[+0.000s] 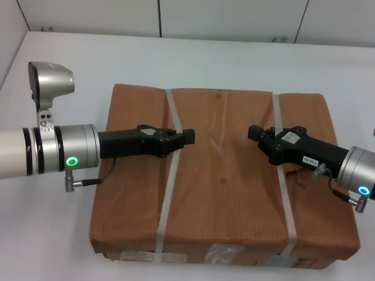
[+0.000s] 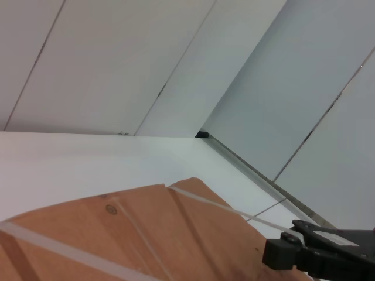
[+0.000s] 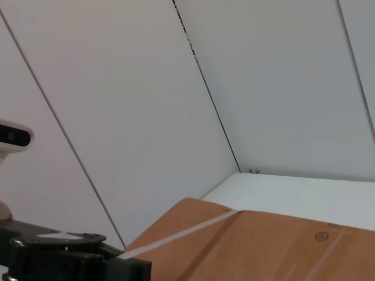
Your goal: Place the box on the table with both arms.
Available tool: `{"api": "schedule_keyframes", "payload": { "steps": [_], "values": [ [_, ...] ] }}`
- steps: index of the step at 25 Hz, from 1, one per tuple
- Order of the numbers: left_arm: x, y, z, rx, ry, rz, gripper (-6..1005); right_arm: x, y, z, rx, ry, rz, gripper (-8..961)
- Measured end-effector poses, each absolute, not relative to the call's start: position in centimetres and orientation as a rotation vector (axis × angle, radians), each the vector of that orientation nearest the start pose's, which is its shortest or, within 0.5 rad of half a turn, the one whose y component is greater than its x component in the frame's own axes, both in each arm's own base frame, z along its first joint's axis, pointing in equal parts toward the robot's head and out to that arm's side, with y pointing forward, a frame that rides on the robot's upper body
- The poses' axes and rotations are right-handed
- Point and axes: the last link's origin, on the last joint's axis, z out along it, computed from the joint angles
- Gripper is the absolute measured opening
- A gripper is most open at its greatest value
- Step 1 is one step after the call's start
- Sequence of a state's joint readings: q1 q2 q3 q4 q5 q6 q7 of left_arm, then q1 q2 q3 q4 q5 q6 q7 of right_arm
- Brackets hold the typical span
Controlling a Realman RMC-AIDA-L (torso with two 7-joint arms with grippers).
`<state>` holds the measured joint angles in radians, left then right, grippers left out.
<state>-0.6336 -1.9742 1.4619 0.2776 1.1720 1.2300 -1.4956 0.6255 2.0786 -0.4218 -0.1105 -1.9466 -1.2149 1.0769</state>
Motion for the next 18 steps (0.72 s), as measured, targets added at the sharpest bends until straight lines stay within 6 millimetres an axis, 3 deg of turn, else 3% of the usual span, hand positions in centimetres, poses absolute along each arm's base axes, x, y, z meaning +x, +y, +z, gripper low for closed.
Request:
{"api": "schedule_keyframes", "payload": {
  "steps": [18],
  "values": [
    [-25.09,35.09,-5.66,-2.613,-1.067,-0.775,63,27.71,33.5,-7.45,-2.433,0.896,0.795,3]
  ]
}}
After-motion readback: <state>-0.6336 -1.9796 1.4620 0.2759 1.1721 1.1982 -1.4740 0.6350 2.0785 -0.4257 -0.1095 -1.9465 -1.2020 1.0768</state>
